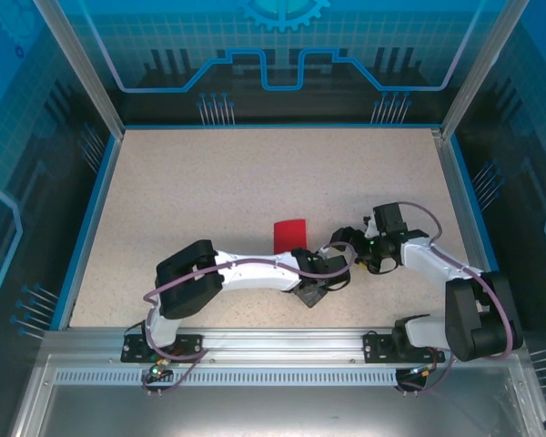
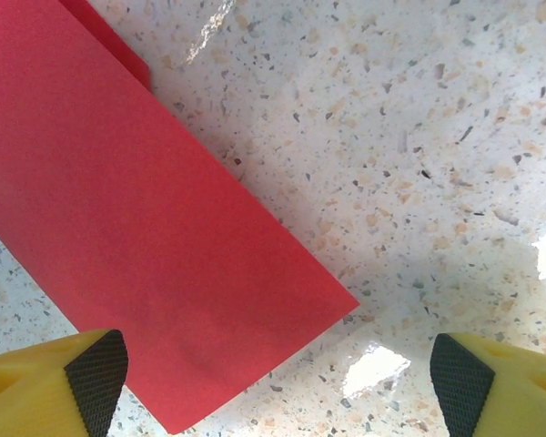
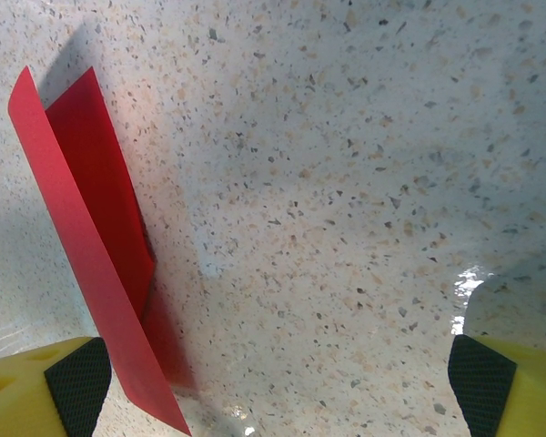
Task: Fold a paper plane with a square sheet of paper (pick it up from the middle)
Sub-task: Third fold the triangle at the center of the table.
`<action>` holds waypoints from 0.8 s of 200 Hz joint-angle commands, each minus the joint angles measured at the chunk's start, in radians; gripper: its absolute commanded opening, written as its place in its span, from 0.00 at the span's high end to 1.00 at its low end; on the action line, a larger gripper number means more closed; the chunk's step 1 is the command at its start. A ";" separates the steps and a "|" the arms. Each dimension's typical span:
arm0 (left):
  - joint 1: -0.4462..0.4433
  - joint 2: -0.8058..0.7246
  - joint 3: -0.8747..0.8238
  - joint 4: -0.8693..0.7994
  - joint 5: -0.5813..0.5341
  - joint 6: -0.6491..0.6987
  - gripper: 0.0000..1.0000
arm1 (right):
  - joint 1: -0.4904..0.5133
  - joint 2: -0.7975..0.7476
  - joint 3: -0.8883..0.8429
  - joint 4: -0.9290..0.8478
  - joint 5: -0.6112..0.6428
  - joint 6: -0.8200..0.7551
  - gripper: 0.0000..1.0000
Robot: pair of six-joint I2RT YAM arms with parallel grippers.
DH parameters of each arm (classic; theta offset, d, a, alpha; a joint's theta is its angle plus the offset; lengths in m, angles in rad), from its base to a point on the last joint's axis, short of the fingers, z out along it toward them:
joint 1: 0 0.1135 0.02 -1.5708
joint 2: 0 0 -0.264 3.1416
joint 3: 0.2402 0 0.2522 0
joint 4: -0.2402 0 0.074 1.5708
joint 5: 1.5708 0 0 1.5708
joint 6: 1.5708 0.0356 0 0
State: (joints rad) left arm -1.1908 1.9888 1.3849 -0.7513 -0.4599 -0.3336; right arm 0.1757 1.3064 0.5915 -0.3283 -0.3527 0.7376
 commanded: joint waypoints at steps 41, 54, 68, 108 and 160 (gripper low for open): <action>-0.006 0.030 0.028 -0.059 -0.121 -0.028 0.16 | -0.014 0.013 0.029 -0.006 -0.018 -0.025 0.01; -0.007 0.009 0.016 -0.047 -0.128 -0.029 0.20 | -0.015 0.016 0.030 -0.006 -0.020 -0.025 0.01; -0.006 -0.017 0.002 -0.030 -0.132 -0.028 0.25 | -0.017 0.017 0.032 -0.006 -0.020 -0.025 0.01; -0.005 -0.082 -0.039 0.018 -0.142 -0.028 0.49 | -0.016 0.016 0.029 -0.004 -0.023 -0.021 0.01; -0.002 -0.120 -0.067 0.048 -0.147 -0.032 0.79 | -0.014 0.013 0.029 0.010 -0.056 -0.031 0.03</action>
State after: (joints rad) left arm -1.1904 1.9083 1.3426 -0.7246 -0.5880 -0.3630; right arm 0.1757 1.3155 0.5976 -0.3283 -0.3595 0.7296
